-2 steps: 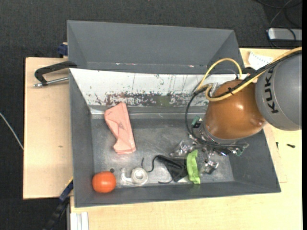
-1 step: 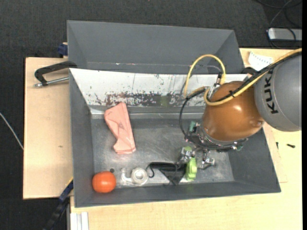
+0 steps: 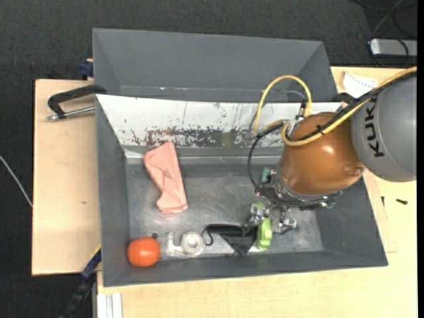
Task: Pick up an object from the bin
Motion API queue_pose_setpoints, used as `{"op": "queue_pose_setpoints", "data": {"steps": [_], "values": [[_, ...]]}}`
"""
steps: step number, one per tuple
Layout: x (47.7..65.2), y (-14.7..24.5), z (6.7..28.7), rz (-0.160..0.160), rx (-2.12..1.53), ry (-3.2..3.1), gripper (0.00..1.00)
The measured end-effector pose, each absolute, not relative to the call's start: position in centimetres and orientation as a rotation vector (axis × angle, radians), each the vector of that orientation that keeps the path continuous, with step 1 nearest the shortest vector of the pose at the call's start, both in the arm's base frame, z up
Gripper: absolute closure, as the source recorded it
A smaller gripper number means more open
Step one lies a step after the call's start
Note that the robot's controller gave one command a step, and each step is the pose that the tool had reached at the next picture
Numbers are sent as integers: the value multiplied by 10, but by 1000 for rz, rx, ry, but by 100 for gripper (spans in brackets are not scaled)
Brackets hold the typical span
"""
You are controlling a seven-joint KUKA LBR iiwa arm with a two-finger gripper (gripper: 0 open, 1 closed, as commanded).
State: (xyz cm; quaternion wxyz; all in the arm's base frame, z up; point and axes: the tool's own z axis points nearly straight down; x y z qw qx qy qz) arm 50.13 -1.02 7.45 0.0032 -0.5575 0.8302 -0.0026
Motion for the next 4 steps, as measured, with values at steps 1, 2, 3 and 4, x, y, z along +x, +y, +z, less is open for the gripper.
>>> {"op": "queue_pose_setpoints", "data": {"steps": [1, 2, 3, 4], "values": [[500, -10, 78, -4, -1749, 2604, 100], [499, -9, 92, 2, -1749, 2607, 100], [500, -9, 106, 0, -1747, 2604, 100], [501, -9, 114, -4, -1744, 2602, 100]]}}
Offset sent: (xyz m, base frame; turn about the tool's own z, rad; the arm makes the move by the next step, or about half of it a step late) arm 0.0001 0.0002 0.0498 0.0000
